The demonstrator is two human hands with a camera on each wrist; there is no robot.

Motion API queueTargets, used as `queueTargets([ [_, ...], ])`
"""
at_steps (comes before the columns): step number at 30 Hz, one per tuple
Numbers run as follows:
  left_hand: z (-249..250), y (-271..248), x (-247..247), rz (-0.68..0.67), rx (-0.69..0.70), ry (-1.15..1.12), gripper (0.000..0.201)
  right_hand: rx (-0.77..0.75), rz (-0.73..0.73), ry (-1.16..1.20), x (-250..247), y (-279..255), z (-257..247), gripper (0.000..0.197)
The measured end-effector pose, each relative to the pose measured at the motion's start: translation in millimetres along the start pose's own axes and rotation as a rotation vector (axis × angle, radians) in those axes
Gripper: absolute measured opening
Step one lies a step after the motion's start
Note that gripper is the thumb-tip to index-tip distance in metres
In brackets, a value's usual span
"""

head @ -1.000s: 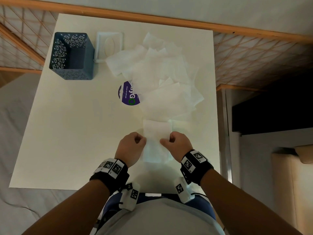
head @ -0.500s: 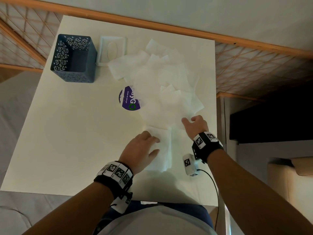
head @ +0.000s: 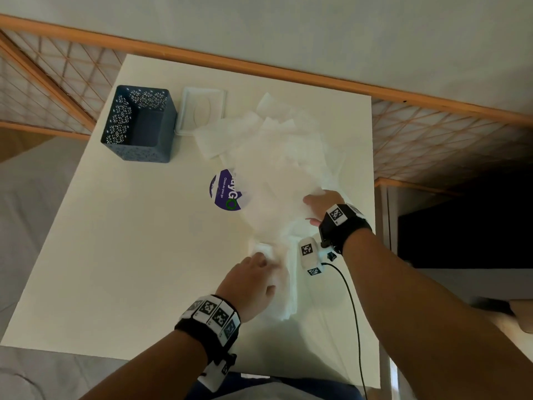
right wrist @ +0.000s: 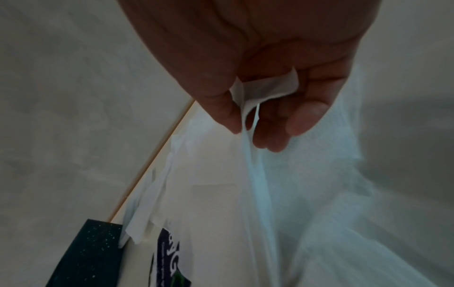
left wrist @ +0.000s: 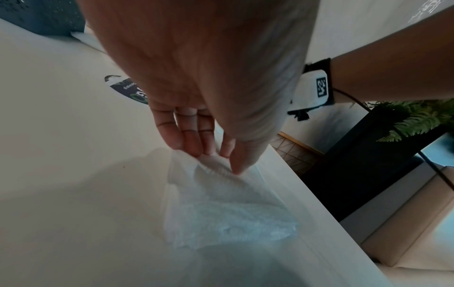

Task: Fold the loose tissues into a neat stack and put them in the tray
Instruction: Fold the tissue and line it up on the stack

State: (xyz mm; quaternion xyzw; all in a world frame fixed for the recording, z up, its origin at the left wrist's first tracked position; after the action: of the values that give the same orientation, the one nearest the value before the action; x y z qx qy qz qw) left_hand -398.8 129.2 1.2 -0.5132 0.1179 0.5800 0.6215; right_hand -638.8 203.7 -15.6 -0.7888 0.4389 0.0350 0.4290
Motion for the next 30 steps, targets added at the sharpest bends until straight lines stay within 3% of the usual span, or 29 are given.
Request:
queueTargets([
  [9,-4.3,0.8,2.0,-0.018,-0.006,-0.043,0.045,-0.084,0.124,0.097,-26.0,20.1,-39.0,0.028],
  [14,-3.7,1.3,0.0,-0.034,0.001,-0.046,0.045,-0.088,0.160,0.004,-40.9,21.1,-36.9,0.060],
  [18,-1.8,1.9,-9.7,-0.031,-0.002,-0.068,0.041,-0.061,0.144,0.089,-43.0,14.1,-22.5,0.041],
  [26,5.3,19.0,-75.0,0.236,-0.082,-0.411,0.013,-0.220,0.105,0.238,-33.8,-9.9,-10.2,0.021],
  [30,13.0,46.1,-101.2,0.331,-0.092,-0.634,0.032,-0.297,0.062,0.390,-26.0,-33.1,-14.6,0.011],
])
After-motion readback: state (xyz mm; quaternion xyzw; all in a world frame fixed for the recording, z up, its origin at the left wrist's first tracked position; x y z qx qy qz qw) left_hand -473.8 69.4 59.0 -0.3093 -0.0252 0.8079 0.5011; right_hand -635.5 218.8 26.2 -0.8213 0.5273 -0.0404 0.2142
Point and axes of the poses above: each hand's wrist, its own y-axis towards the middle knuckle, its own x-axis out of the palm, z = x × y, the point moved 8 cm from there along y, towards the middle knuckle, and after that the axes turned 9 degrees about -x, right-handed, at the moved point
